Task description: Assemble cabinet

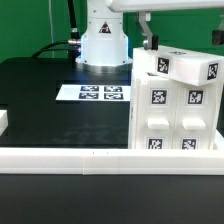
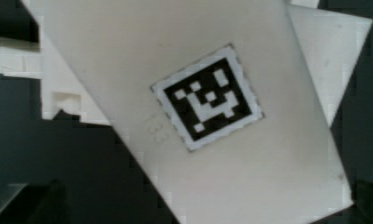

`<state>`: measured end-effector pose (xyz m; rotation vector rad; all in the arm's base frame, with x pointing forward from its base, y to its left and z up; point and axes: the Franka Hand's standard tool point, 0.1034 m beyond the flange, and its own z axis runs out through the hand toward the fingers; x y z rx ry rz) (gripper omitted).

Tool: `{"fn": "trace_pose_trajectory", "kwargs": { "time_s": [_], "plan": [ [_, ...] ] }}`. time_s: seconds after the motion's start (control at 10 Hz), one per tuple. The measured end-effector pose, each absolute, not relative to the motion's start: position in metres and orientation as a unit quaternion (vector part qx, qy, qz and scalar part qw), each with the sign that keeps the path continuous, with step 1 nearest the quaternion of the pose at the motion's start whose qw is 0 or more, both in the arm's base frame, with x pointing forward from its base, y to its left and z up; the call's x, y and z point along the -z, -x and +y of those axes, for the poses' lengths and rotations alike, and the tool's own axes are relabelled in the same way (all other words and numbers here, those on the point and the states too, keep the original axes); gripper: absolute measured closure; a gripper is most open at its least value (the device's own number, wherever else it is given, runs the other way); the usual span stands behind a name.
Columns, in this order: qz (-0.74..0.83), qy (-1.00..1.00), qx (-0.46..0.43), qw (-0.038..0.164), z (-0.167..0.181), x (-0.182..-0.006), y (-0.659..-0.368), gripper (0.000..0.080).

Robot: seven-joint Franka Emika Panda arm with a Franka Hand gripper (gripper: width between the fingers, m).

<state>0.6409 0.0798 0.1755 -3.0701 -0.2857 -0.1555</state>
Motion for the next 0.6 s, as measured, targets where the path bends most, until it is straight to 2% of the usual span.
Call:
{"fn": "trace_pose_trajectory", "kwargs": {
  "time_s": [0.4,0.6],
  "plan": [
    [-0.167,0.985,0.046,0.025,0.0792,-0.1738,-0.6386,0.0002],
    [-0.153,0.987,0.046,0.025,0.0802,-0.1733,-0.6384,0.0002]
  ]
}}
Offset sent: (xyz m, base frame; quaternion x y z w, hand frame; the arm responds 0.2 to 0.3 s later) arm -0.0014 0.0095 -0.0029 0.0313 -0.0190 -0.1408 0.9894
